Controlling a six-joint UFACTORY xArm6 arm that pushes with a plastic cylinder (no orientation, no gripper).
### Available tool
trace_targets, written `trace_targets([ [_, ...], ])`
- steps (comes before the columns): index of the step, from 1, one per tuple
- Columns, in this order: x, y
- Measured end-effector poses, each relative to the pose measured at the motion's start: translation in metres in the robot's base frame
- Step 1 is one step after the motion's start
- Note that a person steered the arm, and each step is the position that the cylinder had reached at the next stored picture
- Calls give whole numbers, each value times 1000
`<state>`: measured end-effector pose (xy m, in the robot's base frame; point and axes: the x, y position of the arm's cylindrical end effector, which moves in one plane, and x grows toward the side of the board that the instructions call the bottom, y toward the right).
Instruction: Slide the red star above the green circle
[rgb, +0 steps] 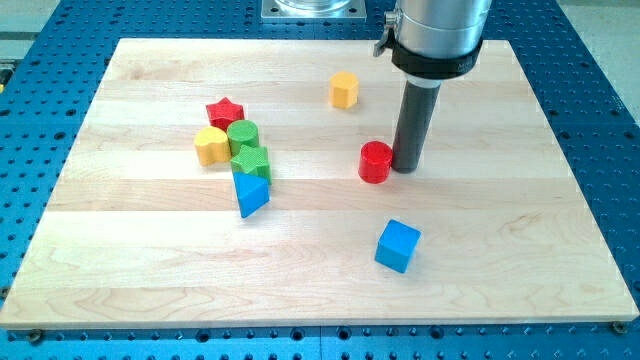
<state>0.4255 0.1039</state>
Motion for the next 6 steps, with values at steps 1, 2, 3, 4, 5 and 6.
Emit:
trace_targets([
  [1,-40,-25],
  [2,-47,-87],
  [3,-35,-149],
  [4,-76,-210],
  [5,-124,-253],
  [6,-117,-318],
])
